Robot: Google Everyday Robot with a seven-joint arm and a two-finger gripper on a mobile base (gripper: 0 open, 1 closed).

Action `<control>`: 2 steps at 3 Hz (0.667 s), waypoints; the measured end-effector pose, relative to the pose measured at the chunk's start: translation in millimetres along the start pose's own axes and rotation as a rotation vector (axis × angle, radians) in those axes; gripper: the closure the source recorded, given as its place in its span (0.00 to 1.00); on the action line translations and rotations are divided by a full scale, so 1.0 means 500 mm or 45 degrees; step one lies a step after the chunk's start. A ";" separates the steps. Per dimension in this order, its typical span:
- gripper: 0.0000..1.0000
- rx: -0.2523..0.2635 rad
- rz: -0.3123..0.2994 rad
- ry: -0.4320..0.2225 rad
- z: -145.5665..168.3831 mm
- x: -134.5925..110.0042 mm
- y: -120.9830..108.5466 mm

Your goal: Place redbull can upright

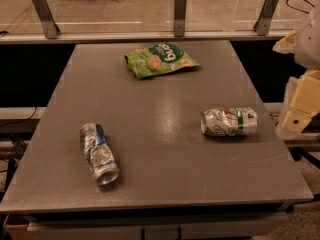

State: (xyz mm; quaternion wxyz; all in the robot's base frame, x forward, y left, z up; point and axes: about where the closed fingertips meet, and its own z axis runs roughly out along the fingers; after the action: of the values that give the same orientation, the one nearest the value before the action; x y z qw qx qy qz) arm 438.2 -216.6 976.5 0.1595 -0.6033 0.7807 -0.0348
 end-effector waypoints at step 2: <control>0.00 -0.025 -0.008 -0.067 0.012 -0.057 0.004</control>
Offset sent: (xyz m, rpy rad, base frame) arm 0.0158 0.0717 -0.0059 0.1335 0.0333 0.0593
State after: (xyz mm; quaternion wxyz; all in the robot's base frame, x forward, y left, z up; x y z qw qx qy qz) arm 444.5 -188.1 976.2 0.1740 -0.6078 0.7747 -0.0116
